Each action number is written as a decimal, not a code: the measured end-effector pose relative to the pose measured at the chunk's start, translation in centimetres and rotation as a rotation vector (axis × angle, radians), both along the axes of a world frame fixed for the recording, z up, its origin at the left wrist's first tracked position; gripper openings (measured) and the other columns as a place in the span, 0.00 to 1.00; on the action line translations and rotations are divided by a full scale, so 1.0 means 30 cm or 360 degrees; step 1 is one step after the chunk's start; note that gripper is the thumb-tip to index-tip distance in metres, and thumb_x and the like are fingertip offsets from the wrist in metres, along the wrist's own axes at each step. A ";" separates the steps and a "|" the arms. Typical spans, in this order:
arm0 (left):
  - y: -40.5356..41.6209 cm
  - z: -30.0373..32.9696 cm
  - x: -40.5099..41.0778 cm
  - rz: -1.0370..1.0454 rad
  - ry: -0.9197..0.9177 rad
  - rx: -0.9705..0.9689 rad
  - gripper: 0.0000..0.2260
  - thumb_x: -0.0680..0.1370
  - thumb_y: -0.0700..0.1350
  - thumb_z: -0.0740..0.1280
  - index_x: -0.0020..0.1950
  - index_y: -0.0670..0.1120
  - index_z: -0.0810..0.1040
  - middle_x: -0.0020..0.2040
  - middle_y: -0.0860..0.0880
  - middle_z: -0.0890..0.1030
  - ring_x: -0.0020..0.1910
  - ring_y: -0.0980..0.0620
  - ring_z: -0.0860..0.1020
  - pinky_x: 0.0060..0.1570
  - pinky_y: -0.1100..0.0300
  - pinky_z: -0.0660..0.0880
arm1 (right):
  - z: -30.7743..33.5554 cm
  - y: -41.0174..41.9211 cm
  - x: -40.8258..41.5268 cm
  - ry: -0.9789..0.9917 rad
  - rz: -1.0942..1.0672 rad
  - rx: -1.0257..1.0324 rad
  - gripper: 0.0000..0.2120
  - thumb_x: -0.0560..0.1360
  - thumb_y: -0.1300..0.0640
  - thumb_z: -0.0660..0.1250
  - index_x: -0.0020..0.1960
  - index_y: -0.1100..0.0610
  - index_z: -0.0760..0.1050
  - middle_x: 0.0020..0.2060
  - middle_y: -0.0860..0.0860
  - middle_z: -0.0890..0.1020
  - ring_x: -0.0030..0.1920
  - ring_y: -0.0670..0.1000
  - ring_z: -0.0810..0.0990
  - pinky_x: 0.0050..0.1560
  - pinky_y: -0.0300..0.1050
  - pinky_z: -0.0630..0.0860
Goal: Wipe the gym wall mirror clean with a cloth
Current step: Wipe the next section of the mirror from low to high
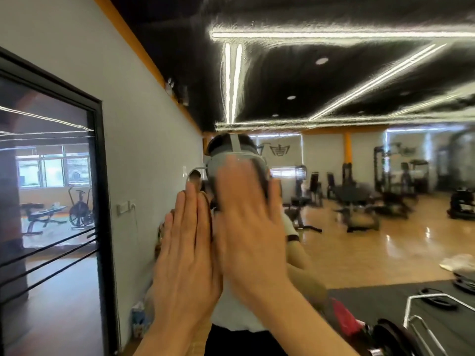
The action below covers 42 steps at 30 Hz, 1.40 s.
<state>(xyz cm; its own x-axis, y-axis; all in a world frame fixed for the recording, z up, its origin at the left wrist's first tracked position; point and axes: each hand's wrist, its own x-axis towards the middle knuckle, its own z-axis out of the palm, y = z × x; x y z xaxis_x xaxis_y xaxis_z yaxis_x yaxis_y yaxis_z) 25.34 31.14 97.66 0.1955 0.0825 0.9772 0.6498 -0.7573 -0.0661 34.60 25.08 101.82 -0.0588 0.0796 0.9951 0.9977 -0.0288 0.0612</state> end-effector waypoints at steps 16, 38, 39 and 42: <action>-0.027 -0.044 -0.083 -0.0380 -0.0239 -0.0217 0.27 0.83 0.41 0.51 0.82 0.40 0.50 0.84 0.48 0.48 0.82 0.51 0.47 0.79 0.59 0.40 | 0.197 0.019 0.029 -0.0487 -0.0222 -0.0070 0.27 0.82 0.57 0.58 0.80 0.59 0.58 0.79 0.56 0.61 0.80 0.56 0.56 0.79 0.55 0.43; -0.045 -0.040 -0.087 -0.0210 -0.0067 -0.0121 0.26 0.84 0.44 0.50 0.83 0.44 0.50 0.83 0.43 0.50 0.82 0.47 0.45 0.79 0.54 0.37 | -0.387 -0.066 0.116 -0.0730 -0.0295 -0.0426 0.31 0.82 0.53 0.56 0.82 0.56 0.50 0.82 0.52 0.46 0.81 0.51 0.48 0.80 0.52 0.39; -0.053 -0.035 -0.067 -0.0215 -0.0060 -0.0107 0.26 0.84 0.44 0.50 0.83 0.44 0.50 0.83 0.43 0.51 0.82 0.47 0.45 0.79 0.53 0.38 | -0.332 -0.060 0.120 -0.0697 -0.0305 -0.0386 0.31 0.82 0.53 0.55 0.82 0.56 0.50 0.82 0.53 0.47 0.81 0.52 0.47 0.80 0.52 0.40; -0.075 -0.028 0.013 -0.0277 -0.0053 -0.0095 0.26 0.84 0.44 0.51 0.83 0.45 0.49 0.83 0.44 0.50 0.82 0.49 0.46 0.80 0.51 0.40 | -0.120 -0.064 0.161 -0.0469 -0.0239 -0.0201 0.28 0.83 0.55 0.54 0.81 0.59 0.50 0.81 0.54 0.52 0.81 0.52 0.48 0.80 0.53 0.41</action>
